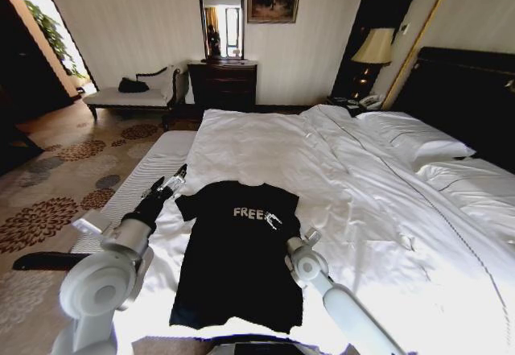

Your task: Fold the clothes on the bed.

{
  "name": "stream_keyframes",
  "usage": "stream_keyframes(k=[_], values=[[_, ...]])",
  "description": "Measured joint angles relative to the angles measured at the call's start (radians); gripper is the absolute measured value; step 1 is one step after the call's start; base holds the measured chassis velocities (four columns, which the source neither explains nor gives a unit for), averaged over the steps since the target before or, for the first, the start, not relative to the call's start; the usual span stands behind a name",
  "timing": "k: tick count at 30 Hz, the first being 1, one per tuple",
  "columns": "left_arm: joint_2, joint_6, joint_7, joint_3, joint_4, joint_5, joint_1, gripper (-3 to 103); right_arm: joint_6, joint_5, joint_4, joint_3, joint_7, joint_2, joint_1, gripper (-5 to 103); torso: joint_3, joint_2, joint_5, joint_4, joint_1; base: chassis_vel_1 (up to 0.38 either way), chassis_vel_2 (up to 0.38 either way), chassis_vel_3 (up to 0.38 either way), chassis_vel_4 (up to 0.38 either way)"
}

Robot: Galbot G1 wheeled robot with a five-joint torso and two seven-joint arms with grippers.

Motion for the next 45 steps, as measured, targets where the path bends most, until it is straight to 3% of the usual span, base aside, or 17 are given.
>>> stream_keyframes(k=[18, 25, 31, 33, 37, 40, 45], values=[[-0.007, 0.000, 0.002, 0.009, 0.002, 0.009, 0.000, 100, 0.024, -0.002, -0.076, 0.064, -0.007, 0.032, -0.003, 101, 0.000, 0.000, 0.0000, 0.0001, 0.000, 0.000, 0.000, 0.000, 0.000], [-0.007, 0.000, 0.002, 0.010, 0.003, 0.011, 0.001, 100, 0.027, 0.001, -0.081, 0.065, -0.021, 0.043, 0.007, 80, 0.000, 0.000, 0.0000, 0.0000, 0.000, 0.000, 0.000, 0.000, 0.000], [-0.005, 0.000, 0.003, 0.007, 0.003, 0.012, 0.003, 100, 0.029, -0.005, -0.088, 0.057, -0.027, 0.061, 0.012, 54, 0.000, 0.000, 0.0000, 0.0002, 0.000, 0.000, 0.000, 0.000, 0.000], [-0.005, 0.000, 0.003, 0.007, 0.004, 0.012, 0.003, 100, 0.029, -0.006, -0.088, 0.056, -0.028, 0.062, 0.011, 54, 0.000, 0.000, 0.0000, 0.0001, 0.000, 0.000, 0.000, 0.000, 0.000], [-0.005, -0.001, 0.003, 0.007, 0.006, 0.012, 0.002, 100, 0.030, -0.017, -0.097, 0.054, -0.030, 0.062, 0.006, 32, 0.000, 0.000, 0.0001, 0.0000, 0.000, 0.000, 0.000, 0.000, 0.000], [-0.005, -0.001, 0.003, 0.008, 0.009, 0.013, -0.001, 100, 0.030, -0.018, -0.097, 0.054, -0.031, 0.062, 0.004, 27, 0.000, 0.000, 0.0000, 0.0001, 0.000, 0.000, 0.000, 0.000, 0.000], [-0.005, -0.002, 0.003, 0.009, 0.014, 0.013, -0.007, 100, 0.030, -0.022, -0.102, 0.054, -0.031, 0.061, 0.003, 5, 0.000, 0.000, 0.0000, 0.0000, 0.000, 0.000, 0.000, 0.000, 0.000]])
